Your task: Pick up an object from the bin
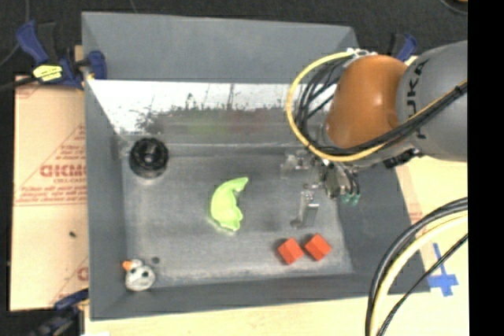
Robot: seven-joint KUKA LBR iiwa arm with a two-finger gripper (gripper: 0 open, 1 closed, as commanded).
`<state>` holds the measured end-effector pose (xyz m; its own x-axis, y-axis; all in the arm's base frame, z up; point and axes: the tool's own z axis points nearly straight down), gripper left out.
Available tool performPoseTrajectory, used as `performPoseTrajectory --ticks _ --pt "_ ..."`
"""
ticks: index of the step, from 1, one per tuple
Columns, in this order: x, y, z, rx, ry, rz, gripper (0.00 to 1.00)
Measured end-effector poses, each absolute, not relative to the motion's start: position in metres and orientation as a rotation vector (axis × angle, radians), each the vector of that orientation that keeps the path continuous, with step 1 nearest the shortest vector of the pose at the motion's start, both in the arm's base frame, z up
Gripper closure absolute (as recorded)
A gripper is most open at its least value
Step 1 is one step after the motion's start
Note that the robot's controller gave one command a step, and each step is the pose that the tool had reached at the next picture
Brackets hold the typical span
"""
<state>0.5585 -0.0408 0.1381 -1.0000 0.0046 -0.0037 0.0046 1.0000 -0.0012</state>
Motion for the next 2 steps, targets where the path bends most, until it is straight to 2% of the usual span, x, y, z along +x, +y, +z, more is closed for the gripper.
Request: performPoseTrajectory --ticks 1,2 --pt "0.558 -0.041 0.138 0.006 3.138 -0.002 0.0" --pt "0.562 -0.021 0.18 -0.323 3.124 -0.002 0.0"
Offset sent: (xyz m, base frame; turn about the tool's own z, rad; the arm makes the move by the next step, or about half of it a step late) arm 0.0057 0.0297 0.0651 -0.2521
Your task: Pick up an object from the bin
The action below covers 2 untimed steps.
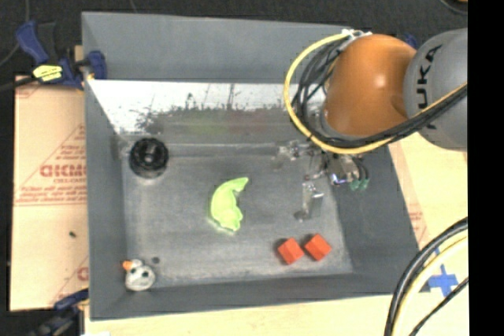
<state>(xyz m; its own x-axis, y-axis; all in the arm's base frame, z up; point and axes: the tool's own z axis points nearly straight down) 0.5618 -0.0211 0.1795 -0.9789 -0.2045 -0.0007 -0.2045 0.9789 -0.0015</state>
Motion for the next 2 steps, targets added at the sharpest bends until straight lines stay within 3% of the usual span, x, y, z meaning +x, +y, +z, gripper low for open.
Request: performPoseTrajectory --ticks 1,2 --pt "0.562 -0.005 0.166 -0.145 3.126 -0.003 0.0" --pt "0.546 -0.005 0.132 -0.247 3.128 -0.003 0.0"
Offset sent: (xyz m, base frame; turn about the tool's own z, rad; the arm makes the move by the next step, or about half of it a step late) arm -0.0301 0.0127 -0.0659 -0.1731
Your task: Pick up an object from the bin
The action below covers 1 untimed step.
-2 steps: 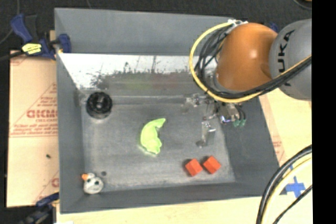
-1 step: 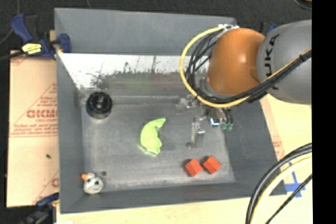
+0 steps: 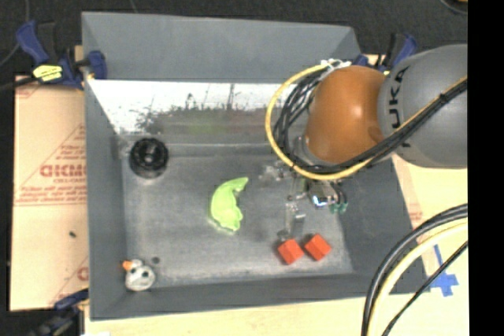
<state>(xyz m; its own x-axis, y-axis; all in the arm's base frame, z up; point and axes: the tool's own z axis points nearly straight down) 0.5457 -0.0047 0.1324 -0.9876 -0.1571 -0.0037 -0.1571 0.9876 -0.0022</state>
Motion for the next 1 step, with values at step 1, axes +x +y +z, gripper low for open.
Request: performPoseTrajectory --ticks 1 --pt "0.5444 0.026 0.0882 -0.474 3.093 -0.004 0.0"
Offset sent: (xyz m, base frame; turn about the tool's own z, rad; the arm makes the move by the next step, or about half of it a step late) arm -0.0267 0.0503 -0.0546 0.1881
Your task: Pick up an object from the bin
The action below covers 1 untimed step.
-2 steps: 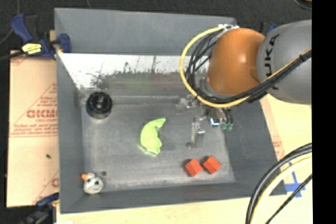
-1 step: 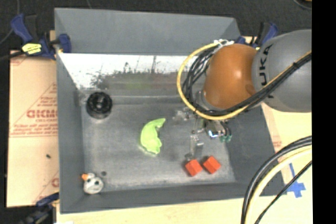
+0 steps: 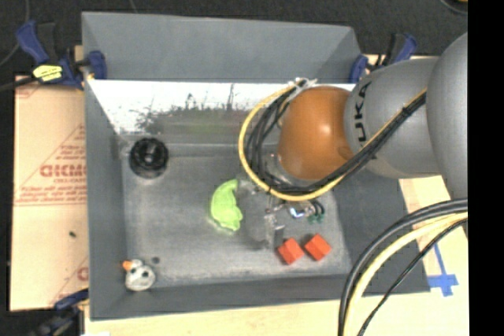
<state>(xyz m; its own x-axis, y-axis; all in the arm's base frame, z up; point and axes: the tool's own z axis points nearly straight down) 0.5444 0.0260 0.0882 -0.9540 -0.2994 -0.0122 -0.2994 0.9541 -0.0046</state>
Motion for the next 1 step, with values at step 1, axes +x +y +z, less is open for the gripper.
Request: performPoseTrajectory --ticks 1 --pt "0.5221 0.0426 0.0786 0.043 3.136 -0.002 0.0"
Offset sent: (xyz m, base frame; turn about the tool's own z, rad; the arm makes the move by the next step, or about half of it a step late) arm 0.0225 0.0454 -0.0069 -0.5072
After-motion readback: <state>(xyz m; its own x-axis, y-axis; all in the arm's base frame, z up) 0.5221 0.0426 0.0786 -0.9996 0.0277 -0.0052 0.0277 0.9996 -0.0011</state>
